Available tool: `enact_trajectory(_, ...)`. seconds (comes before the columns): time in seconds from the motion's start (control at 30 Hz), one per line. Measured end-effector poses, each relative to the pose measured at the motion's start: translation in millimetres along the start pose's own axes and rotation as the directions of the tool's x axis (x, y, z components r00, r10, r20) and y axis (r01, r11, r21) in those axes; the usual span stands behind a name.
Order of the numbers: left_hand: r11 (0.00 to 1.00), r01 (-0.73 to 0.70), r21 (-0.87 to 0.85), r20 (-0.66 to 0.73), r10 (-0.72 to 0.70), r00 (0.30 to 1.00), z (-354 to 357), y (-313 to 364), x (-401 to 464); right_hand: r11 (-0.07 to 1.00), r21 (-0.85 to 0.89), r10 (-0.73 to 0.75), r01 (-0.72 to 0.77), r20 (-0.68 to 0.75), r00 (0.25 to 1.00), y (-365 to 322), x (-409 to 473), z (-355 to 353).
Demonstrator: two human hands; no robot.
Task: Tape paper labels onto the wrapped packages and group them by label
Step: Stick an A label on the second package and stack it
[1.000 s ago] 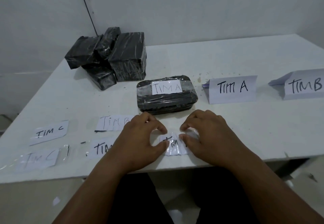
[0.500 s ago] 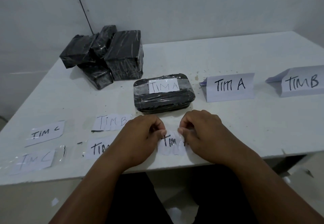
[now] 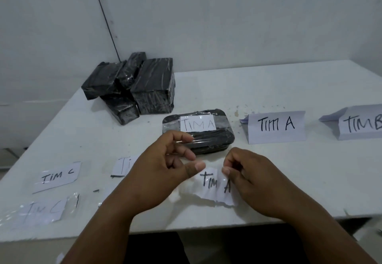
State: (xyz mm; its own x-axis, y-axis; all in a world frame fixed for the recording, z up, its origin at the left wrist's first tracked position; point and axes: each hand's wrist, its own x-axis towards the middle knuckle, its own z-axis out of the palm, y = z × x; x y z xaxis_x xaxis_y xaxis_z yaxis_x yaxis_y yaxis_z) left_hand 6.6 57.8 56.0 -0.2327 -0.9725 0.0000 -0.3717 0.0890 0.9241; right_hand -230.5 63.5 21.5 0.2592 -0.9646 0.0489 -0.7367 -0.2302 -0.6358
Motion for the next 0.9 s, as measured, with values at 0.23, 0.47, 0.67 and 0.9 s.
enact_trajectory(0.23,0.998,0.026,0.057,0.101,-0.032,0.994,-12.4,-1.4,10.2,0.963,0.128,-0.215,0.236,-0.164,0.963,-20.4,14.7,-24.4)
enact_trajectory(0.47,0.986,-0.098,-0.132,-0.263,0.060,0.963,-37.9,16.8,20.2,0.973,0.207,-0.084,0.106,-0.113,0.990,-39.4,53.0,-44.6)
enact_trajectory(0.67,0.997,-0.005,-0.080,-0.416,-0.029,0.909,-59.8,13.9,30.0,0.939,0.326,-0.071,0.112,-0.135,0.988,-49.5,85.1,-41.4)
enact_trajectory(0.9,0.996,-0.008,-0.089,-0.416,-0.030,0.909,-69.3,9.9,46.9,0.933,0.317,-0.140,0.170,-0.116,0.983,-73.5,105.8,-35.4)
